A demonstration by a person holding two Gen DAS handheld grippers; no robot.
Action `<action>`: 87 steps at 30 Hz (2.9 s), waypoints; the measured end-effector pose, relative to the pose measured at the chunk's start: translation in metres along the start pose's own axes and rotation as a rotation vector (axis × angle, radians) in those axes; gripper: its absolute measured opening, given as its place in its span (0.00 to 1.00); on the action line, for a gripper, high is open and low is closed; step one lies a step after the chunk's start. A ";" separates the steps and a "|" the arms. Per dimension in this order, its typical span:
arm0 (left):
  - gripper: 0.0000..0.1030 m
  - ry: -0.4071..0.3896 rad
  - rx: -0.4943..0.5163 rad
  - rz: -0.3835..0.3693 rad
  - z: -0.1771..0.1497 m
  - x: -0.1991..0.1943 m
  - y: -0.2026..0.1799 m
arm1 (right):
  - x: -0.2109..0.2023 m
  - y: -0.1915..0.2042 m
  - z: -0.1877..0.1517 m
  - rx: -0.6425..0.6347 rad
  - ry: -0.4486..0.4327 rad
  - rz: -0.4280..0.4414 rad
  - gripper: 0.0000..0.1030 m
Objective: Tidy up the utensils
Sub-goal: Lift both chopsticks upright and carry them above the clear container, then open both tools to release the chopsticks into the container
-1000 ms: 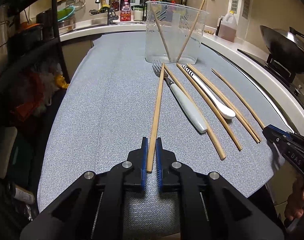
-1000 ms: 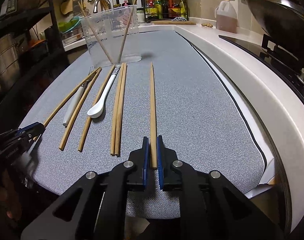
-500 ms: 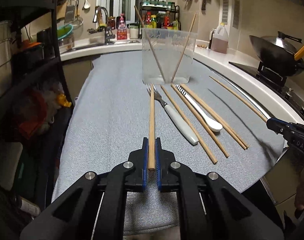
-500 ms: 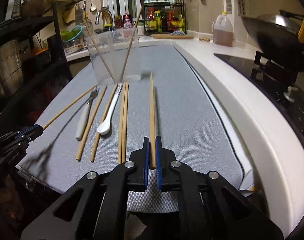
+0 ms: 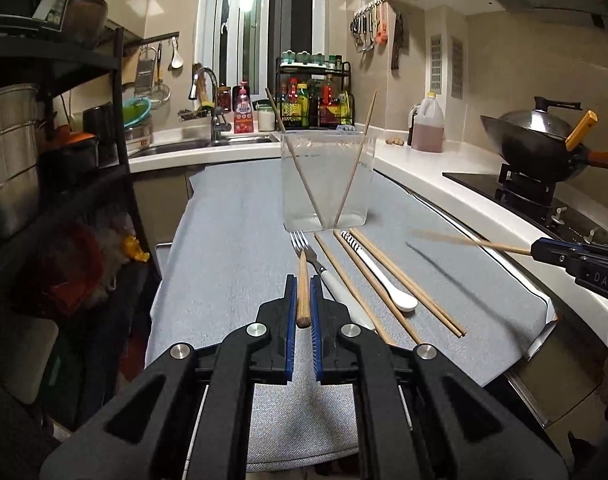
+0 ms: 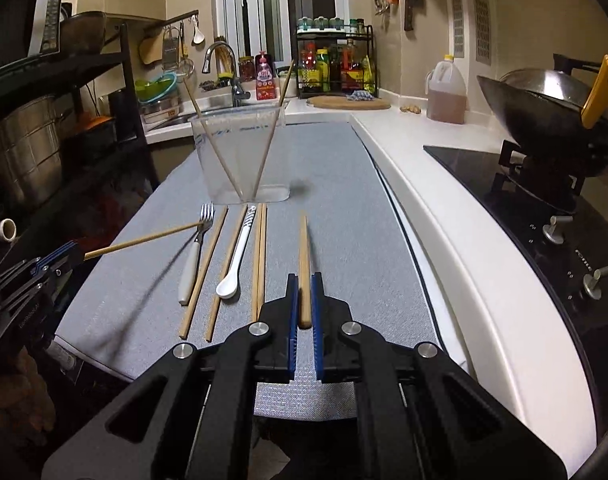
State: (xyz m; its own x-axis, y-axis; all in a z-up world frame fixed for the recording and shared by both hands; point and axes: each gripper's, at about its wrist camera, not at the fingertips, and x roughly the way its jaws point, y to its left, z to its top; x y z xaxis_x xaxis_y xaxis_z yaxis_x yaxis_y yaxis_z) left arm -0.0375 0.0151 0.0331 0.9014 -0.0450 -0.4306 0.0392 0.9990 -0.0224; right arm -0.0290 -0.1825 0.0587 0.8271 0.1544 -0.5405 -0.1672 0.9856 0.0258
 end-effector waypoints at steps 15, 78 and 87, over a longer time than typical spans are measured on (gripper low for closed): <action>0.06 -0.104 -0.025 -0.018 0.080 -0.006 0.021 | -0.021 -0.006 0.075 -0.010 -0.128 0.022 0.06; 0.06 0.275 0.019 -0.128 0.278 0.195 0.028 | 0.149 0.045 0.280 -0.038 0.021 0.194 0.07; 0.43 0.169 0.010 -0.133 0.285 0.160 0.027 | 0.127 0.037 0.274 -0.057 -0.020 0.100 0.46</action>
State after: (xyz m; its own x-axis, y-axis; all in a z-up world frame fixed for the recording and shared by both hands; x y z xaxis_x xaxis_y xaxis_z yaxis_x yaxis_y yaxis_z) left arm 0.2306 0.0363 0.2212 0.8028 -0.1750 -0.5699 0.1577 0.9842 -0.0801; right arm 0.2170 -0.1076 0.2212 0.8153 0.2535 -0.5206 -0.2791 0.9598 0.0303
